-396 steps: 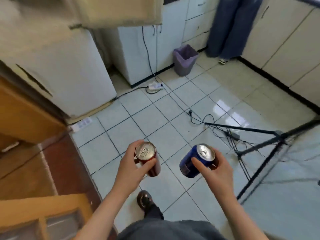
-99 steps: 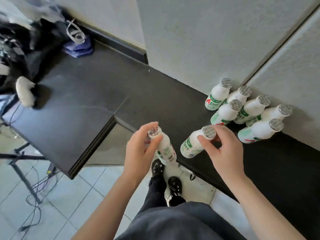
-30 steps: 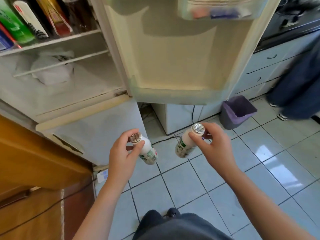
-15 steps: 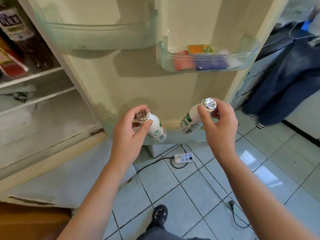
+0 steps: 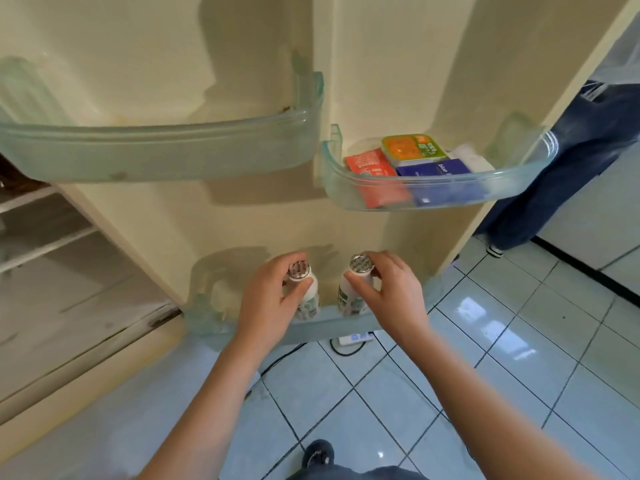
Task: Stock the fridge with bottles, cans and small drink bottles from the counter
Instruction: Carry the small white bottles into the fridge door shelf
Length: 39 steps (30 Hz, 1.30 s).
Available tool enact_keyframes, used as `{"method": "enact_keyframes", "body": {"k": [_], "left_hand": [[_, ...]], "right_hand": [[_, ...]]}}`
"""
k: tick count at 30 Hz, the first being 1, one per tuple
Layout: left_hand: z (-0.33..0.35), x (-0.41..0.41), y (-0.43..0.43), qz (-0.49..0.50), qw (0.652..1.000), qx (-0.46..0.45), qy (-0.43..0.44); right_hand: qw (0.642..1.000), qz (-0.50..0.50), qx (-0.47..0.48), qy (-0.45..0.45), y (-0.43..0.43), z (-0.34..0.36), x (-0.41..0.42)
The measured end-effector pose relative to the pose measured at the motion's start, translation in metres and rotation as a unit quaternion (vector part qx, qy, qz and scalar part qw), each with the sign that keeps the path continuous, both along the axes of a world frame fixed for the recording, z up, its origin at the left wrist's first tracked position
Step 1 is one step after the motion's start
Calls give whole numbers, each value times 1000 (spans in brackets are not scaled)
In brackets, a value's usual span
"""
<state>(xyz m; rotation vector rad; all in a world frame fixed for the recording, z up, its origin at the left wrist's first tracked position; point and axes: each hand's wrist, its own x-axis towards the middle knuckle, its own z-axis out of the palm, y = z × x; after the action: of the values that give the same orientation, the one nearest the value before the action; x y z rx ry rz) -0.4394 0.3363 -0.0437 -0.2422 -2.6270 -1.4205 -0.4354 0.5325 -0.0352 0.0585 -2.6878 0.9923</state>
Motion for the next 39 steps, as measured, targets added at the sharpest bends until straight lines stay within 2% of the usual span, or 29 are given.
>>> {"method": "enact_keyframes", "body": {"k": [4, 8, 19, 20, 22, 26, 28, 30, 33, 35, 36, 37, 39], "left_hand": [[-15, 4, -6, 0, 999, -23, -29], [-22, 9, -8, -11, 999, -3, -33], [-18, 16, -6, -37, 996, 53, -61], [-16, 16, -5, -32, 998, 41, -38], [-11, 18, -2, -22, 998, -12, 64], [-10, 25, 22, -43, 953, -43, 295], [-16, 29, 41, -83, 933, -36, 348], [-25, 36, 64, -152, 921, -13, 358], [-45, 58, 101, -257, 919, -1, 298], [-63, 77, 125, -319, 929, -29, 187], [-73, 87, 136, -351, 929, -60, 101], [-85, 98, 147, -385, 917, -106, 2], [-114, 123, 168, -443, 853, -211, -175]], "right_hand": [[1000, 15, 16, -23, -1, -12, 3], [999, 24, 24, -26, -5, -20, 6], [996, -58, -62, -30, -12, -23, 29], [996, -68, -61, -20, -11, -22, 33], [994, -88, -58, 9, -7, -21, 44], [985, -153, -56, 53, 17, -20, 70], [979, -188, -62, 50, 34, -23, 87], [970, -229, -80, 25, 54, -29, 109], [947, -298, -95, -69, 86, -51, 160], [916, -346, -122, -165, 106, -71, 204], [893, -371, -143, -210, 115, -81, 228], [868, -396, -165, -249, 122, -91, 253], [818, -440, -198, -315, 131, -112, 308]]}}
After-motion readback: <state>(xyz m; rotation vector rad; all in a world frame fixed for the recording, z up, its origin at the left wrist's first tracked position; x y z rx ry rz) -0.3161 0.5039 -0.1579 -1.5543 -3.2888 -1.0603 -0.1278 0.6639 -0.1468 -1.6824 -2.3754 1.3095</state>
